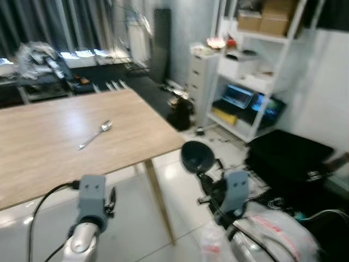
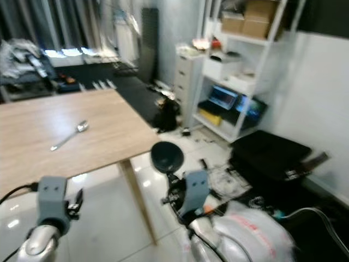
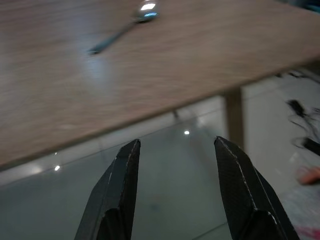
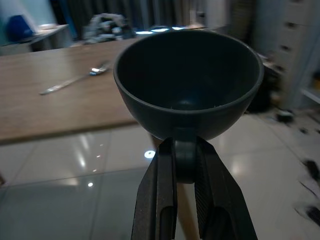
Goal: Setting the table
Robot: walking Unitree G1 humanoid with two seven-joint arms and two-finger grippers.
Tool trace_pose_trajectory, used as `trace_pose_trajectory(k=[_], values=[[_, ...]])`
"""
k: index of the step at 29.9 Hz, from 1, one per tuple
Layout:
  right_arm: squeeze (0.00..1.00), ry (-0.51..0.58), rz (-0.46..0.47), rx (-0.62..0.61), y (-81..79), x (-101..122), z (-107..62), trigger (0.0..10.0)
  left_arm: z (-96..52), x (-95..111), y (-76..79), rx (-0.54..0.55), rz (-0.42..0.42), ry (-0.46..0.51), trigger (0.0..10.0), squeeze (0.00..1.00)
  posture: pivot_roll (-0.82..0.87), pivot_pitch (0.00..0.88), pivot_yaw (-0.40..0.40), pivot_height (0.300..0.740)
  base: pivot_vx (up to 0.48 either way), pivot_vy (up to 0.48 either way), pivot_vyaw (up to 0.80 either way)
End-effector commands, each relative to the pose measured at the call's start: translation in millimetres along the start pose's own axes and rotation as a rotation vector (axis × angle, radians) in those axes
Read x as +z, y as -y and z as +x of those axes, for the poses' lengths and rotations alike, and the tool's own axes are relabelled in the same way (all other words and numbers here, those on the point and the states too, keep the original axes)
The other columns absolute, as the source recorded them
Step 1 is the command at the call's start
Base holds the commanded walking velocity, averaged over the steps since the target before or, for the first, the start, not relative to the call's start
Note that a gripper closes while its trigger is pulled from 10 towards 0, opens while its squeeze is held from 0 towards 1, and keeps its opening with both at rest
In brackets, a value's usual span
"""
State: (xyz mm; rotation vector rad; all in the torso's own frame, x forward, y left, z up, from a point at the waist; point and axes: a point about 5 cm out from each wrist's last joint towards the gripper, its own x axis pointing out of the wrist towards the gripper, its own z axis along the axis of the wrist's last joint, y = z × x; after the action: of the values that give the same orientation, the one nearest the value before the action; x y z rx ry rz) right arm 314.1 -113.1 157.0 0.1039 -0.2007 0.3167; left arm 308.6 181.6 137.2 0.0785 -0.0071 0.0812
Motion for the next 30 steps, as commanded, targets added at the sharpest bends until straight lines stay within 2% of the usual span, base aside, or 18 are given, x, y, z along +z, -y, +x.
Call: trace_pose_trajectory(k=[1, 19, 22, 30], values=[[0.00, 0.004, 0.013, 0.027, -9.1, -0.8, 1.3, 10.0, -2.4, -6.1, -8.8, 0.027, 0.023, -0.025, 10.0, 0.00, 0.03, 0.072, 0.036, 0.740, 0.480, 0.000, 0.63], [0.00, 0.001, 0.024, 0.036, -11.4, -1.1, 3.4, 10.0, -2.1, -5.9, -9.2, 0.023, 0.019, -0.026, 10.0, 0.00, 0.03, 0.078, 0.038, 0.740, 0.464, 0.000, 0.03], [0.00, -0.003, 0.021, 0.030, -10.1, -1.7, 2.6, 10.0, -3.9, -3.4, -4.7, -0.010, 0.023, -0.007, 10.0, 0.00, 0.04, 0.080, 0.040, 0.740, 0.000, 0.000, 0.00], [0.00, -0.005, 0.022, 0.028, -9.8, -2.0, 1.9, 10.0, -5.9, -4.0, -4.1, -0.011, 0.023, -0.007, 10.0, 0.00, 0.04, 0.084, 0.041, 0.740, 0.000, 0.000, 0.00]])
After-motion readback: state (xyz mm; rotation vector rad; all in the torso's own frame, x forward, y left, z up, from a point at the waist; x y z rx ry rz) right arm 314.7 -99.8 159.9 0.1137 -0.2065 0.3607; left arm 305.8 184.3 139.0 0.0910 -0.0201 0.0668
